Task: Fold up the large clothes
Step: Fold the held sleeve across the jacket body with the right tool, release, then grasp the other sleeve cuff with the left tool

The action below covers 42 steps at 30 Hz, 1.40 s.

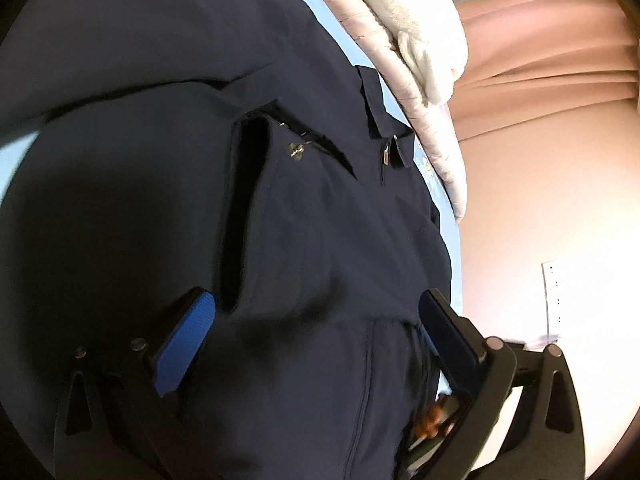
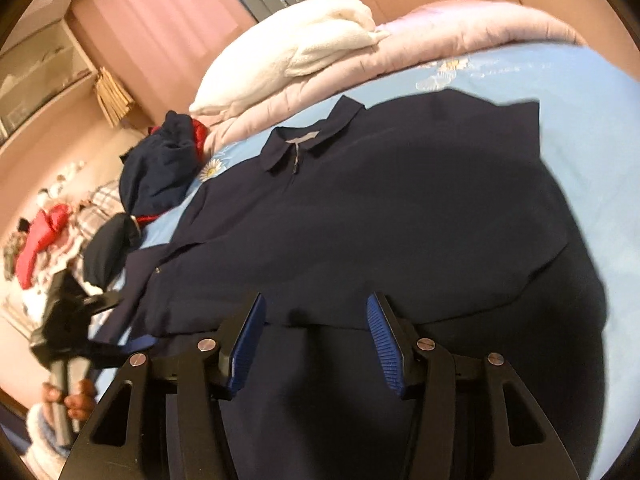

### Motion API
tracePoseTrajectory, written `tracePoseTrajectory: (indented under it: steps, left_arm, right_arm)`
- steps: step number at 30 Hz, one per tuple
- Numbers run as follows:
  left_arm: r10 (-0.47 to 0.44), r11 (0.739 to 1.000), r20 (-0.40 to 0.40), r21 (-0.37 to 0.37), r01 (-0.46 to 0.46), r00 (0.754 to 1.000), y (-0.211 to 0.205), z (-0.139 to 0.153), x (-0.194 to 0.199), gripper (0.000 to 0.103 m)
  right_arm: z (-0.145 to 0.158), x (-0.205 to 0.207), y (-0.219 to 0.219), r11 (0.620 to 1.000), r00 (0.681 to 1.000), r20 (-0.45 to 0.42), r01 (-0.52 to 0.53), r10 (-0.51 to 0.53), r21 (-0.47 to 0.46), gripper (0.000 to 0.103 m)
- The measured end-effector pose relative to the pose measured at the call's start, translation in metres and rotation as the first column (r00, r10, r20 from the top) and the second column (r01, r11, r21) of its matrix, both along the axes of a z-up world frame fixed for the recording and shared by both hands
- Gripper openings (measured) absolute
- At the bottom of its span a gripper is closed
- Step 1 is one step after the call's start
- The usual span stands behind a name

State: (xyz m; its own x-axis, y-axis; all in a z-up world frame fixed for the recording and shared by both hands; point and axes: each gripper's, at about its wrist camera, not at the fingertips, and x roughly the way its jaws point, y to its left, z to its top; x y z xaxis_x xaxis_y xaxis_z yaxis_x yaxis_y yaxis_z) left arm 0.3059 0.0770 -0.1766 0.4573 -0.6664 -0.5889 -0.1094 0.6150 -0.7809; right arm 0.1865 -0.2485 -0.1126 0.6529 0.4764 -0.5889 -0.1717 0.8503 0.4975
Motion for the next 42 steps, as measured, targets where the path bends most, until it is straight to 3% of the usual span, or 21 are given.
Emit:
tracePoseTrajectory:
  steps: [3,5,7,8,9,11,13,16,18,20,23,28,31,34,35,37,39,42]
  left_arm:
    - [0.021,1.000,0.006,0.020,-0.021,1.000,-0.008,0.000,0.016,0.092]
    - [0.036,0.998,-0.012,0.060,-0.036,0.999,-0.007,-0.001,0.022,0.043]
    - [0.049,0.994,-0.029,0.096,-0.046,0.998,-0.015,-0.002,0.037,0.036]
    - [0.054,0.992,-0.010,0.118,-0.052,0.998,-0.014,0.004,0.038,0.025]
    - [0.061,0.985,0.033,0.157,-0.065,0.998,-0.013,0.015,0.038,0.023]
    - [0.083,0.967,0.138,0.230,-0.113,0.987,-0.010,0.037,0.033,0.023]
    - [0.114,0.947,0.180,0.277,-0.161,0.977,-0.005,0.048,0.032,0.023]
    - [0.117,0.930,0.089,0.339,-0.140,0.989,0.004,0.030,0.036,0.036]
    - [0.147,0.918,0.029,0.367,-0.148,0.989,0.014,0.014,0.033,0.060]
    - [0.144,0.937,0.018,0.318,-0.142,0.989,0.023,0.009,0.027,0.068]
    - [0.141,0.918,0.036,0.369,-0.145,0.989,0.030,0.025,0.011,0.081]
    - [0.062,0.911,0.186,0.392,-0.132,0.981,0.024,0.063,-0.005,0.079]
    - [-0.014,0.915,0.233,0.395,-0.082,0.972,0.002,0.068,0.011,0.075]
    - [-0.056,0.905,0.224,0.423,-0.045,0.973,-0.019,0.053,0.028,0.045]
    - [-0.053,0.899,0.204,0.436,-0.042,0.978,-0.022,0.043,0.035,0.041]
    - [-0.031,0.901,0.156,0.432,-0.040,0.987,-0.020,0.025,0.039,0.040]
    - [-0.001,0.910,0.107,0.412,-0.043,0.994,-0.014,0.007,0.040,0.036]
    - [-0.008,0.924,0.129,0.380,-0.042,0.992,-0.006,0.003,0.038,0.033]
  right_arm:
    - [-0.007,0.000,-0.007,0.997,1.000,0.009,-0.003,0.002,0.076,0.053]
    - [-0.008,-0.001,-0.012,0.993,1.000,0.010,-0.002,0.001,0.119,0.053]
    - [-0.005,-0.005,-0.013,0.993,1.000,0.027,0.013,-0.016,0.115,0.053]
    - [-0.003,-0.008,-0.013,0.995,0.999,0.043,0.015,-0.020,0.103,0.053]
    - [-0.002,-0.009,-0.011,0.995,0.999,0.050,0.014,-0.019,0.100,0.053]
    - [-0.001,-0.010,-0.010,0.995,0.998,0.055,0.011,-0.016,0.101,0.055]
    - [-0.006,-0.010,-0.013,0.993,0.999,0.038,0.013,-0.017,0.117,0.055]
    - [-0.010,-0.009,-0.017,0.989,0.999,0.022,0.021,-0.025,0.148,0.055]
    - [-0.010,-0.011,-0.019,0.988,0.999,0.023,0.032,-0.036,0.152,0.055]
    - [-0.009,-0.012,-0.021,0.986,0.999,0.021,0.039,-0.043,0.160,0.055]
    - [0.002,-0.014,-0.026,0.986,0.997,0.023,0.073,-0.078,0.151,0.056]
    - [0.040,-0.002,-0.028,0.990,0.988,0.098,0.113,-0.121,0.080,0.056]
    - [0.043,0.026,-0.025,0.992,0.988,0.099,0.118,-0.121,0.040,0.056]
    - [0.025,0.062,-0.027,0.984,0.984,0.026,0.175,-0.174,-0.021,0.056]
    - [0.017,0.068,-0.029,0.980,0.981,0.009,0.194,-0.194,-0.042,0.056]
    - [-0.001,0.080,-0.034,0.972,0.973,-0.048,0.224,-0.227,-0.070,0.055]
    - [-0.014,0.082,-0.038,0.964,0.966,-0.054,0.248,-0.253,-0.096,0.043]
    - [-0.020,0.080,-0.038,0.966,0.969,-0.028,0.243,-0.246,-0.090,0.042]
